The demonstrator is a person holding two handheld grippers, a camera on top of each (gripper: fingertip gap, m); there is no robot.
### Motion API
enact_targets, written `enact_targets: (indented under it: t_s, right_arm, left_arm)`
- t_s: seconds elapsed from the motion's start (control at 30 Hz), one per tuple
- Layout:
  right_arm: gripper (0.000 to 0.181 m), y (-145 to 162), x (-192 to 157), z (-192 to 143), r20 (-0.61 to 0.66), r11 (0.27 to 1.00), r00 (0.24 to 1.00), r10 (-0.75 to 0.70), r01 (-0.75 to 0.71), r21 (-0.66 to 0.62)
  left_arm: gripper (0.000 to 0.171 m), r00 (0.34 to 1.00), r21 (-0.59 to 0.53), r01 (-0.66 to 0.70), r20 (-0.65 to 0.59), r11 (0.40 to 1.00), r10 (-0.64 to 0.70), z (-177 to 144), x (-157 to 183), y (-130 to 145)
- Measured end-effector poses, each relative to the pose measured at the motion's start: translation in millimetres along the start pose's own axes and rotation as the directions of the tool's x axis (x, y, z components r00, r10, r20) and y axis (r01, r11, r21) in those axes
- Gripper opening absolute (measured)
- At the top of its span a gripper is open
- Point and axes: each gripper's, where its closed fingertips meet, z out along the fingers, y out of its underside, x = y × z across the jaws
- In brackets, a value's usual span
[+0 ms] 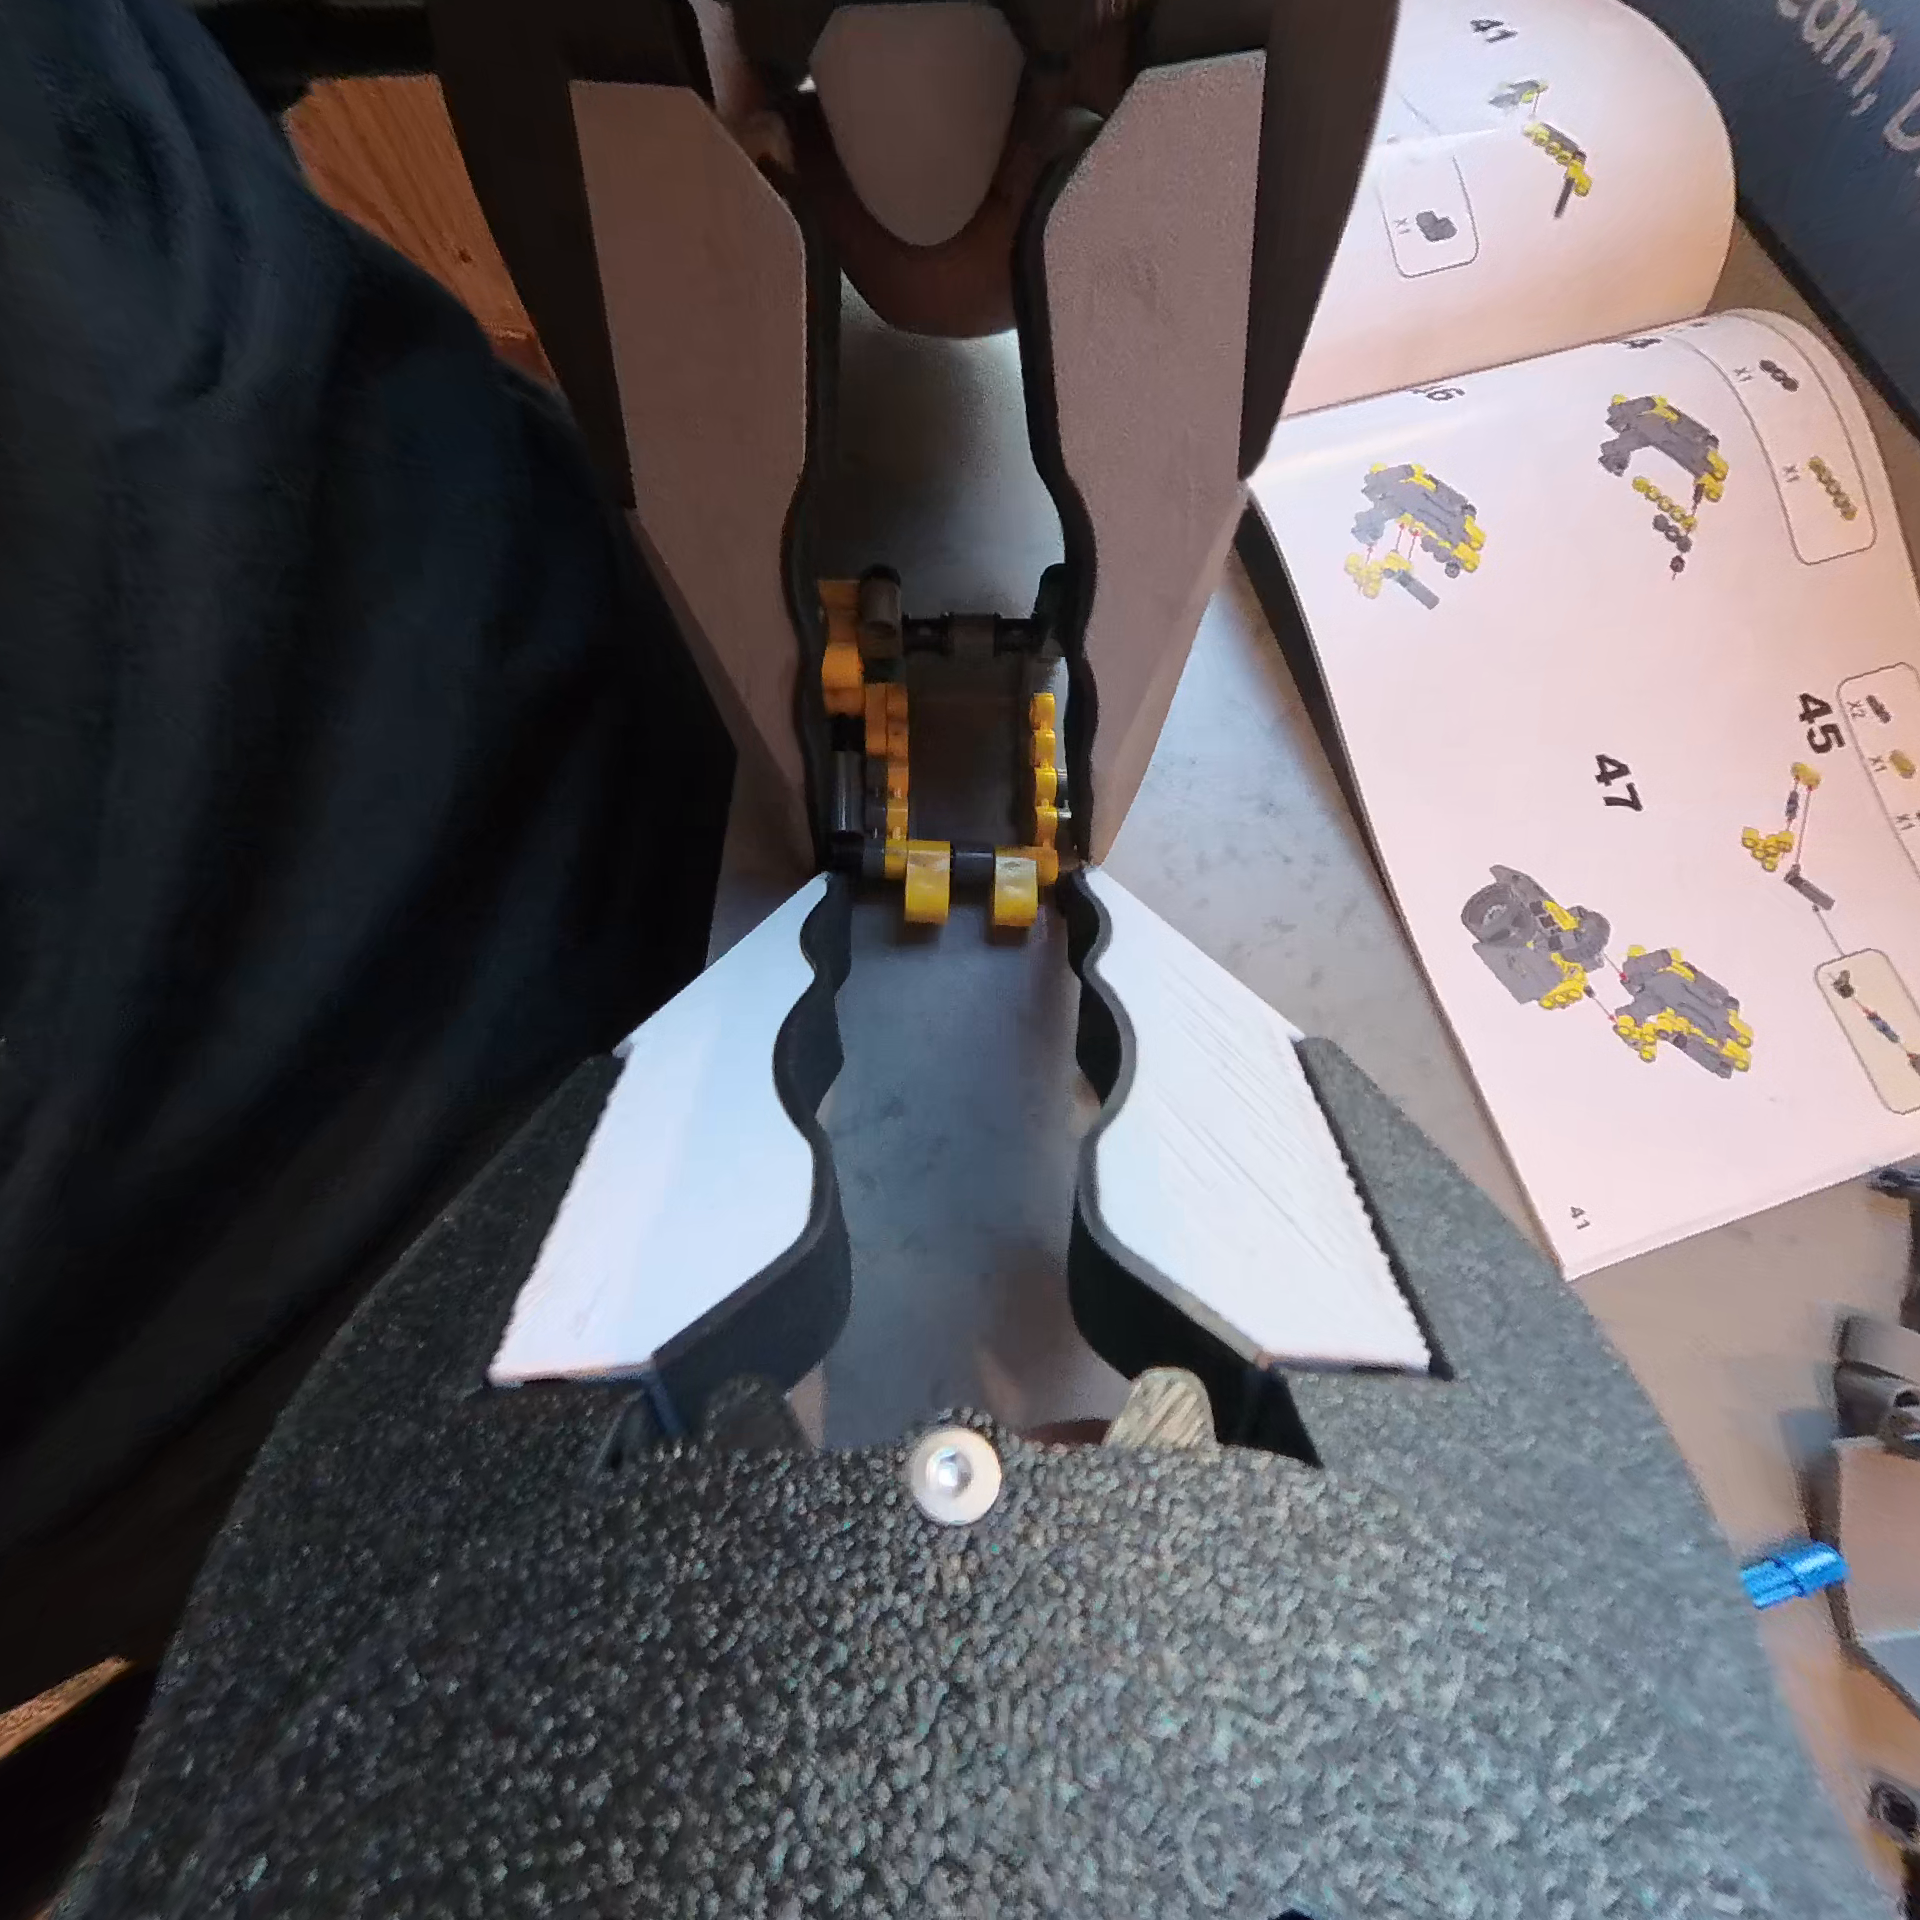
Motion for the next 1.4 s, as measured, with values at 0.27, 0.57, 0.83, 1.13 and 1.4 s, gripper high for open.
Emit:
enact_targets:
  t_s: [0.27,0.57,0.83,1.13,1.4]
  right_arm:
    - [0.042,0.1,0.8,0.2,0.008,1.0,1.0,0.025,-0.025,0.001]
    - [0.041,-2.3,1.5,1.8,-0.01,1.0,1.0,-0.001,0.0,-0.024]
    - [0.04,-2.6,1.9,2.4,-0.015,0.998,0.999,0.034,-0.035,-0.054]
    - [0.039,-5.0,4.2,3.6,-0.032,0.998,0.998,0.055,-0.056,-0.033]
    - [0.033,-6.9,5.1,4.1,-0.07,0.999,0.996,0.05,-0.049,0.008]
  left_arm:
    - [0.045,1.0,0.014,0.01,0.014,1.0,-0.011,-0.2,-1.2,-0.3]
    - [0.044,1.0,0.005,0.025,0.012,1.0,-0.025,-0.7,-1.1,0.0]
    - [0.044,0.999,0.016,0.027,0.027,1.0,-0.027,-1.2,-0.9,0.3]
    - [0.043,0.997,0.028,0.021,0.069,0.999,-0.022,-2.9,-3.6,1.2]
    - [0.043,0.991,0.066,0.01,0.129,0.998,-0.019,-5.4,-9.1,2.7]
